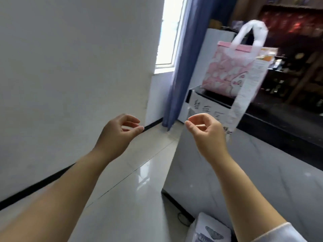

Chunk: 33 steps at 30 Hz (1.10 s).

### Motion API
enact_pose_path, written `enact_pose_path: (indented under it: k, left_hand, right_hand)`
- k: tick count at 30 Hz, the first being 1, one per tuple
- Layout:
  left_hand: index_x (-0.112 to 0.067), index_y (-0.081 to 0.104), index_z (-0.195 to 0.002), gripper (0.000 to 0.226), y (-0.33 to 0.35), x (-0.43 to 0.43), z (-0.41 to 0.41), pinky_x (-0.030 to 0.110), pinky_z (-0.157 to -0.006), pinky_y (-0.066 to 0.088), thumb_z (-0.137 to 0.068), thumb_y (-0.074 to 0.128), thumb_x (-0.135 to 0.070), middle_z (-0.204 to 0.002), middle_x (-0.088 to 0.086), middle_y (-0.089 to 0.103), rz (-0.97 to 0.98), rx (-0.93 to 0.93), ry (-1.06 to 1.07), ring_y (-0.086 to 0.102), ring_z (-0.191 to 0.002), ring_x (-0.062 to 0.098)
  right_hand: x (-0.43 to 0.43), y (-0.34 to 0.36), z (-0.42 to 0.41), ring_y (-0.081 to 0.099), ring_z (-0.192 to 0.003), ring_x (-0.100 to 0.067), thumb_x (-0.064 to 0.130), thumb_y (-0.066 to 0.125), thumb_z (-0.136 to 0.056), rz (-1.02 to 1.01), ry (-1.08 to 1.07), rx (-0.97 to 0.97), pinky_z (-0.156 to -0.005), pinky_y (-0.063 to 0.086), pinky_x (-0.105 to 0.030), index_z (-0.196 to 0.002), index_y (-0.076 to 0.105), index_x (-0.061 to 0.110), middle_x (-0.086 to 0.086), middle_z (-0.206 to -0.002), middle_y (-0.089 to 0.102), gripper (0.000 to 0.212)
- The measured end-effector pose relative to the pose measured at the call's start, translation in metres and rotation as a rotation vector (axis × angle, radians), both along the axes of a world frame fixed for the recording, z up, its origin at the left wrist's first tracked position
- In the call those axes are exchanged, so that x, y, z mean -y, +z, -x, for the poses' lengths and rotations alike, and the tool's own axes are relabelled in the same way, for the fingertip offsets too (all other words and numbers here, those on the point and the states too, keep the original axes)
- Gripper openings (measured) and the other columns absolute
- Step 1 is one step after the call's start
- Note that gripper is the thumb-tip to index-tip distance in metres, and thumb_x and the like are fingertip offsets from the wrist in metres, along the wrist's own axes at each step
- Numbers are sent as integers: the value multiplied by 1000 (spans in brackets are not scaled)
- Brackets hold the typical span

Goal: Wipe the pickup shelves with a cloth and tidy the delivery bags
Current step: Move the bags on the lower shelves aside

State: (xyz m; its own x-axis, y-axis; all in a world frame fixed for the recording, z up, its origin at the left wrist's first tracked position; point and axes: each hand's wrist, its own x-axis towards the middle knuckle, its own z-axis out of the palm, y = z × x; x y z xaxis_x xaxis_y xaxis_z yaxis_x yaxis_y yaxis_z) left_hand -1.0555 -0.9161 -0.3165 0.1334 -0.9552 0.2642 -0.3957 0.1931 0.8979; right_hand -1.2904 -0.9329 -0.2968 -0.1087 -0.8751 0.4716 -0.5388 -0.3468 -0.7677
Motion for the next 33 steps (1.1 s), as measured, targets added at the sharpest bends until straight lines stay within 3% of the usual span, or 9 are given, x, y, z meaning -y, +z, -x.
enact_pose_path:
  k: [12,17,20,23,25,28,33]
  left_hand:
    - [-29,63,-84,7,-18,-258,-164,9,-54,41,-80,69,-30,-81,-13,66,-80,10,513,61,-69,-3]
    - [-28,64,-84,6,-11,-374,-242,21,-62,46,-81,69,-31,-84,-11,67,-76,11,717,62,-77,6]
    - [-27,65,-79,5,-7,-443,-290,26,-64,49,-79,70,-27,-79,-12,67,-60,15,825,60,-71,3]
    - [-24,66,-78,6,-5,-511,-337,22,-61,47,-78,71,-26,-76,-11,67,-74,43,917,58,-63,-3]
    - [-25,66,-79,6,-7,-553,-367,24,-64,49,-78,71,-28,-79,-10,69,-102,54,974,62,-70,4]
    - [-27,67,-79,5,-10,-606,-405,31,-71,51,-78,71,-28,-82,-10,70,-124,19,1051,64,-78,12]
    - [-30,67,-77,5,-21,-669,-455,25,-64,47,-78,71,-28,-81,-11,69,-109,-45,1169,60,-68,10]
  right_hand:
    - [-142,-19,-212,60,-68,6,35,67,-83,-130,628,-45,-56,40,-7,-78,61,34,18,-74,66,8]
    - [-223,-17,-319,59,-70,6,35,65,-84,-141,848,-52,-61,46,-17,-81,62,32,15,-76,65,5]
    - [-274,-18,-383,60,-73,4,36,63,-85,-144,934,-62,-64,49,-18,-83,63,32,16,-79,66,5]
    - [-328,-22,-446,61,-68,2,35,64,-84,-176,1010,-19,-57,48,-15,-81,63,31,15,-74,67,6]
    - [-363,-26,-485,60,-63,2,33,65,-83,-193,1071,17,-50,44,-10,-77,63,30,17,-70,66,7]
    - [-409,-33,-536,59,-65,3,30,65,-84,-220,1167,22,-51,40,-7,-77,63,29,14,-73,67,7]
    - [-464,-39,-606,60,-68,0,29,66,-84,-238,1292,-28,-54,43,-9,-75,63,30,12,-76,67,10]
